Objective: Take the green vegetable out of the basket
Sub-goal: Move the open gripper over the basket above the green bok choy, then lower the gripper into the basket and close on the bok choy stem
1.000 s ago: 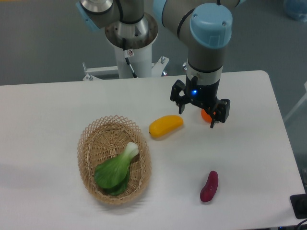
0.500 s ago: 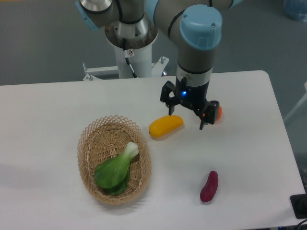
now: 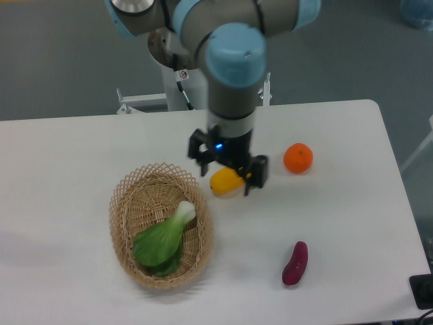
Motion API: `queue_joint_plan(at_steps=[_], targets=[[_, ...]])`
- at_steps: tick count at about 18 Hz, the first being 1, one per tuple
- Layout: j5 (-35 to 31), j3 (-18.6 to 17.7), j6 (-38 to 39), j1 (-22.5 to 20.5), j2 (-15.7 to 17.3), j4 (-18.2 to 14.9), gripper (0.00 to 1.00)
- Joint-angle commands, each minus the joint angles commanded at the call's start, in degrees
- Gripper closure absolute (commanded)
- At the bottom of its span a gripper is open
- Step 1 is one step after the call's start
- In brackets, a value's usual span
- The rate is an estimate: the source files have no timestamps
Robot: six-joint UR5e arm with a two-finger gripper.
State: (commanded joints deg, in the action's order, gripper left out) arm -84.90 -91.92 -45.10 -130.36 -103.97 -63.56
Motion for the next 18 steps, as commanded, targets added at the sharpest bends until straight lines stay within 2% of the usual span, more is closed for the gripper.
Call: queue_joint_plan(at_steps=[4,7,12,18], targets=[[-0.2,-4.8,-0.3,3.9,-2.2,3.6,0.0],[-0.3,-5.3,-1.8,5.3,-4.0,5.7,0.0],[-2.0,-6.9,-3.8,5.3,-6.6,6.0,0.0],[-2.2,-9.2,-3.4,4.1,-8.0,9.5,0.0]])
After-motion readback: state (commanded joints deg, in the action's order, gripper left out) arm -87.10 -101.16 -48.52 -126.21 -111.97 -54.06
